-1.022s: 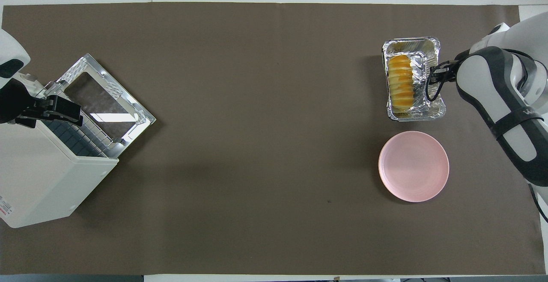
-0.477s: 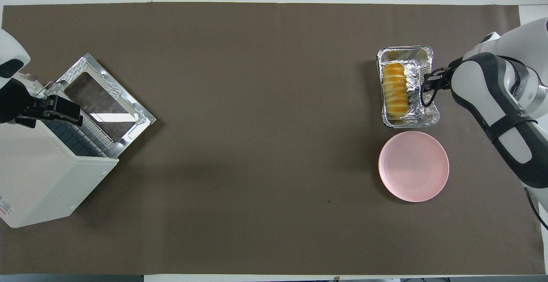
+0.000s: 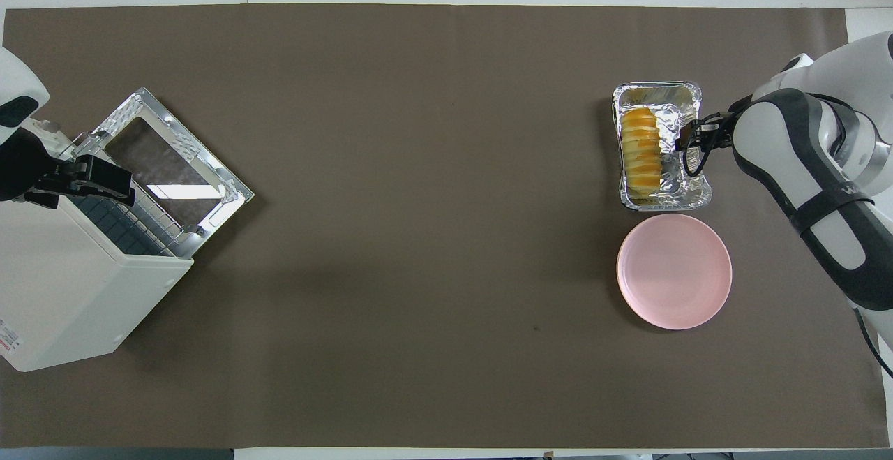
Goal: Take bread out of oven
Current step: 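Release the tray and reach the right gripper toward the bread rolls, then grasp the yellow bread rolls with the right gripper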
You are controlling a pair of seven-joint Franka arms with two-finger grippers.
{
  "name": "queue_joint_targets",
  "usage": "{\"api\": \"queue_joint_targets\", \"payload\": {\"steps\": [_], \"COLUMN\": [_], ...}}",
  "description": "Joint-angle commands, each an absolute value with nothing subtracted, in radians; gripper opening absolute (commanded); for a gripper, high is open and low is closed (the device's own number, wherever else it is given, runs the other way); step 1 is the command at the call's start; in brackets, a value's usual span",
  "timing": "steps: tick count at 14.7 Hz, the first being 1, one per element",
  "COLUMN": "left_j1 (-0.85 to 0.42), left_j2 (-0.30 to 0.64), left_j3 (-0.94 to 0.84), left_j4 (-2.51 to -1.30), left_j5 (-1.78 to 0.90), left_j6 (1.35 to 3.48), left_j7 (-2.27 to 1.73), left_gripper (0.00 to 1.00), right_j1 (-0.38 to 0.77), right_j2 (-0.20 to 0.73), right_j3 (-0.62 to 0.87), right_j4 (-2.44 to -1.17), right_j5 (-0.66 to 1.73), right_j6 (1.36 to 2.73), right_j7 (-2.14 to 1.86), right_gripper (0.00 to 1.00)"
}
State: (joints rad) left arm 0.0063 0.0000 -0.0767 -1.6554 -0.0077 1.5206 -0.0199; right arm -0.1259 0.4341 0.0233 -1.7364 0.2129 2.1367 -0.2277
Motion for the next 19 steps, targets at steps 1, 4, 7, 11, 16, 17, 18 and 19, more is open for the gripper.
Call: {"api": "queue_joint_targets", "payload": {"steps": [1, 4, 7, 11, 16, 17, 18, 19], "left_j1": [0.015, 0.015, 0.015, 0.015, 0.015, 0.015, 0.015, 0.015], "left_j2": [-0.014, -0.012, -0.012, -0.012, -0.014, -0.012, -0.012, -0.012], "left_j3": [-0.078, -0.078, -0.08, -0.08, -0.078, -0.078, -0.078, -0.078], "left_j4": [-1.655, -1.655, -1.655, -1.655, -1.655, -1.655, -1.655, -1.655], "left_j5": [-0.021, -0.021, -0.021, -0.021, -0.021, -0.021, -0.021, -0.021], "left_j6": [1.506, 1.506, 1.506, 1.506, 1.506, 1.506, 1.506, 1.506], "left_j7": [-0.014, -0.014, -0.014, -0.014, -0.014, -0.014, -0.014, -0.014], "left_gripper": [1.0, 1.0, 1.0, 1.0, 1.0, 1.0, 1.0, 1.0], "right_j1": [-0.114, -0.092, -0.039, -0.011, 0.006, 0.006, 0.006, 0.006], "right_j2": [0.41, 0.416, 0.417, 0.408, 0.391, 0.391, 0.39, 0.387], "right_j3": [0.025, 0.026, 0.026, 0.026, 0.026, 0.026, 0.028, 0.028], "right_j4": [-1.697, -1.695, -1.703, -1.778, -1.842, -1.85, -1.858, -1.862], "right_j5": [0.203, 0.181, 0.179, 0.181, 0.181, 0.183, 0.183, 0.184], "right_j6": [2.126, 2.151, 2.175, 2.238, 2.301, 2.302, 2.304, 2.309], "right_j7": [-0.253, -0.227, -0.158, -0.133, -0.133, -0.133, -0.13, -0.13], "right_gripper": [1.0, 1.0, 1.0, 1.0, 1.0, 1.0, 1.0, 0.92]}}
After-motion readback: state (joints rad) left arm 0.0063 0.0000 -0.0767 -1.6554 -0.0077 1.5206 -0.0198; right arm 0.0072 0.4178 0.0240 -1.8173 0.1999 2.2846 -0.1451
